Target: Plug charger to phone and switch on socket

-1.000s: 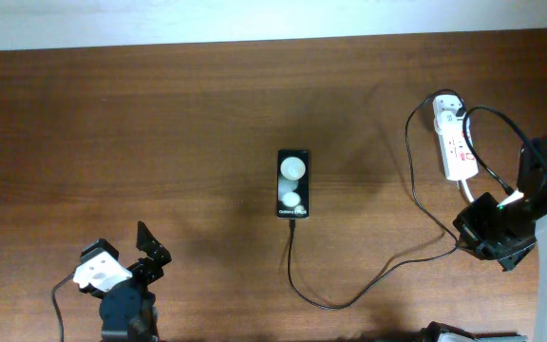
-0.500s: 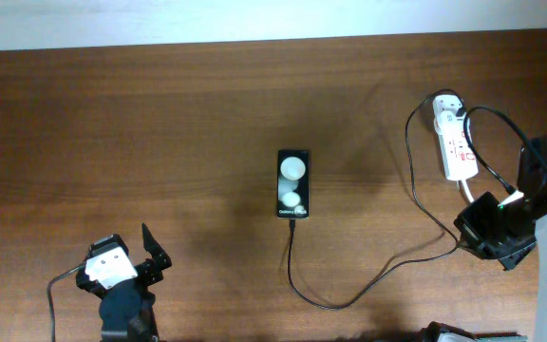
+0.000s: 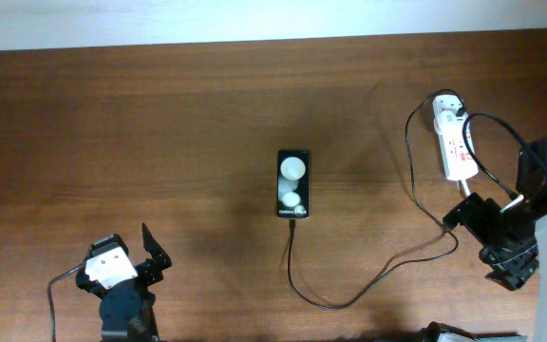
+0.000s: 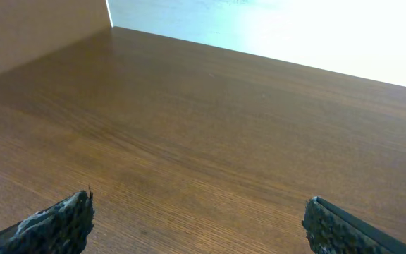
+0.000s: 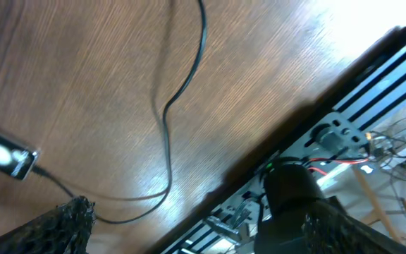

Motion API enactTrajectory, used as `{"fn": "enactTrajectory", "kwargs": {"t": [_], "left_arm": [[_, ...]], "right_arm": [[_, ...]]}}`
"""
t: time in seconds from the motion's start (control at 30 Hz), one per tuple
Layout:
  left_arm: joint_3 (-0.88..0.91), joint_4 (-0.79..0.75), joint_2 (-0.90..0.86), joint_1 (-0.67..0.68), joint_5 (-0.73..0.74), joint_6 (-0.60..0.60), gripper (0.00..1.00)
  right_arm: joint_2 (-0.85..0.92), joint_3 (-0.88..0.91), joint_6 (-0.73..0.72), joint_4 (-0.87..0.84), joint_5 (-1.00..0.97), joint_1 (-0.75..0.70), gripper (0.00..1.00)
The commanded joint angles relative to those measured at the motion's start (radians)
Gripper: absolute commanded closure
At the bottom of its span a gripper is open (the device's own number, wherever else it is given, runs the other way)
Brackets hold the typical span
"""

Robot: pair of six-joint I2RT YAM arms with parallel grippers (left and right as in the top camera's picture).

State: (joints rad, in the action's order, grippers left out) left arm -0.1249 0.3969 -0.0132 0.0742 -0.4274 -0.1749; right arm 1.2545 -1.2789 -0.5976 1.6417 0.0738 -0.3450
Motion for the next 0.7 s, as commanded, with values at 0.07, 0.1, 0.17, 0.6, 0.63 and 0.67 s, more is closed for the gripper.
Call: {"fn": "enactTrajectory", "kwargs": {"t": [0.07, 0.1, 0.17, 0.6, 0.63, 0.67], "left_arm": [[0.006, -0.002, 0.002, -0.005, -0.014, 0.02, 0.01], [0.006, -0.003, 0.002, -0.005, -0.014, 0.02, 0.01], [0.006, -0.002, 0.002, -0.005, -0.014, 0.02, 0.01], [0.006, -0.003, 0.002, -0.005, -0.014, 0.02, 0.01], [0.006, -0.002, 0.002, -0.005, -0.014, 0.02, 0.01], [0.006, -0.003, 0.002, -0.005, -0.014, 0.02, 0.01]], "right_arm": [[-0.008, 0.0, -0.002, -0.02, -0.083, 0.011, 0.01], [-0.008, 0.0, -0.002, -0.028, -0.083, 0.026, 0.01], [-0.008, 0.0, -0.002, -0.06, -0.084, 0.071, 0.01], [-0.087, 0.194, -0.003, -0.455, -0.086, 0.378, 0.01], [-0.113, 0.216, -0.002, -0.475, -0.086, 0.378, 0.01], [-0.166, 0.256, -0.003, -0.509, -0.086, 0.378, 0.01]]}}
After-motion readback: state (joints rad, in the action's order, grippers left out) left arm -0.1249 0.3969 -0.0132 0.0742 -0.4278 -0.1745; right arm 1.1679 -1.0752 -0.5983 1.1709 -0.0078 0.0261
